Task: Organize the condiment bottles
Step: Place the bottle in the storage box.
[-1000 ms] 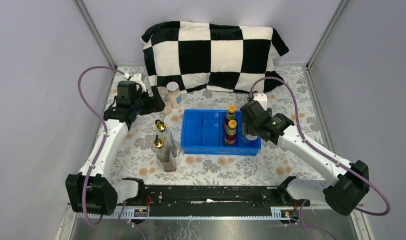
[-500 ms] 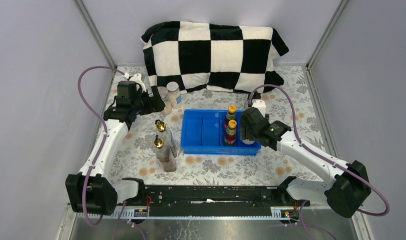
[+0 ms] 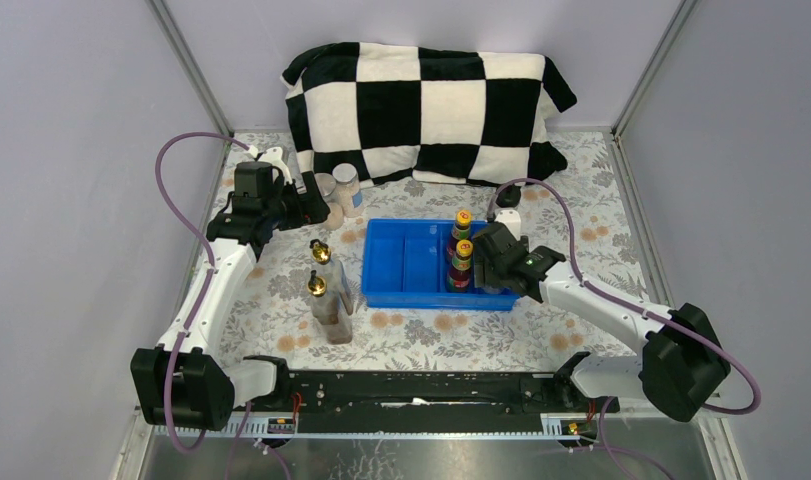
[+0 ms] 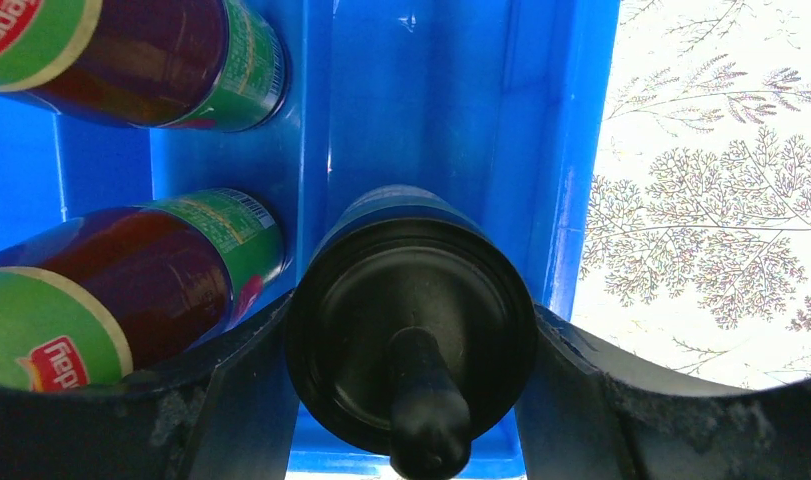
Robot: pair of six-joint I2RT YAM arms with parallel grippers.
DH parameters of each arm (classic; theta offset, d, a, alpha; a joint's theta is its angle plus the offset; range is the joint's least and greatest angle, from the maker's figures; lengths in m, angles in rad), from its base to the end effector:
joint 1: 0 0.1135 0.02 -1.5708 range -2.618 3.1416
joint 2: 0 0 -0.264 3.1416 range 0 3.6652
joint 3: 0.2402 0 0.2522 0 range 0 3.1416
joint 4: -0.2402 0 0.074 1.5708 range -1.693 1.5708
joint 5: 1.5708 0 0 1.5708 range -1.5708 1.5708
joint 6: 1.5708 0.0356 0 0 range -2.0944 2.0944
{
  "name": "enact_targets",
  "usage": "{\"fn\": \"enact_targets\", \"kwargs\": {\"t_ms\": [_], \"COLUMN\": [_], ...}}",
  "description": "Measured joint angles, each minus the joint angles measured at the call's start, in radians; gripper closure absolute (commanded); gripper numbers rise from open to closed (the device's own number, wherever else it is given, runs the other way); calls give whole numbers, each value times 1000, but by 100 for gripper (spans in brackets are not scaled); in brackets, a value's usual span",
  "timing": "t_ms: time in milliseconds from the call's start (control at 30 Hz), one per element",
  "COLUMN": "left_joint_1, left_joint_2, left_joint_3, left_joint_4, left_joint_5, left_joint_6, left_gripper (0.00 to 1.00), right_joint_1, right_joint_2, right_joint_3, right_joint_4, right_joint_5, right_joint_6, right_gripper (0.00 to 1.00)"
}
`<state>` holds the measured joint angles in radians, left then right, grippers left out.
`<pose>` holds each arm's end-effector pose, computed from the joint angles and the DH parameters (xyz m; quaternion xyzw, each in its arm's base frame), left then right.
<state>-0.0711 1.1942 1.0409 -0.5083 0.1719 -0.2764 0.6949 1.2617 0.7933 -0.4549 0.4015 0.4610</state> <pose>0.2591 -0.0246 0.3139 -0.0542 0.8943 -0.1516 0.4176 0.2008 0.1492 0.2228 -0.0454 0.9301 0.0120 0.3644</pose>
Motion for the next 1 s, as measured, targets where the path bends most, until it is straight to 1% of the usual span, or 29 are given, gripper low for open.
{"fn": "enact_targets", "kwargs": {"t_ms": [167, 200, 267, 300, 333, 567, 667, 767, 1000], "left_joint_1": [0, 0, 0, 0, 0, 0, 0, 0, 0], "left_joint_2": [0, 0, 0, 0, 0, 0, 0, 0, 0], "left_joint_3": [0, 0, 0, 0, 0, 0, 0, 0, 0], "left_joint_4": [0, 0, 0, 0, 0, 0, 0, 0, 0], "left_joint_5": [0, 0, 0, 0, 0, 0, 0, 0, -4], "left_joint_6": [0, 0, 0, 0, 0, 0, 0, 0, 0], "left_gripper": [1, 1, 1, 1, 1, 1, 1, 1, 1], "right_joint_1": [0, 0, 0, 1, 2, 5, 5, 6, 7], "right_joint_2": [0, 0, 0, 0, 0, -7, -29, -65, -164], "right_joint_3": [0, 0, 0, 0, 0, 1, 17, 64, 267], "right_joint_4": [5, 5, 7, 13, 16, 18, -13, -71, -171], "right_joint_5": [0, 0, 0, 0, 1, 1, 8, 25, 60], "right_joint_6": [0, 0, 2, 1, 1, 4, 5, 4, -6], "right_gripper": [22, 19, 18, 14, 12, 13, 14, 14, 9]}}
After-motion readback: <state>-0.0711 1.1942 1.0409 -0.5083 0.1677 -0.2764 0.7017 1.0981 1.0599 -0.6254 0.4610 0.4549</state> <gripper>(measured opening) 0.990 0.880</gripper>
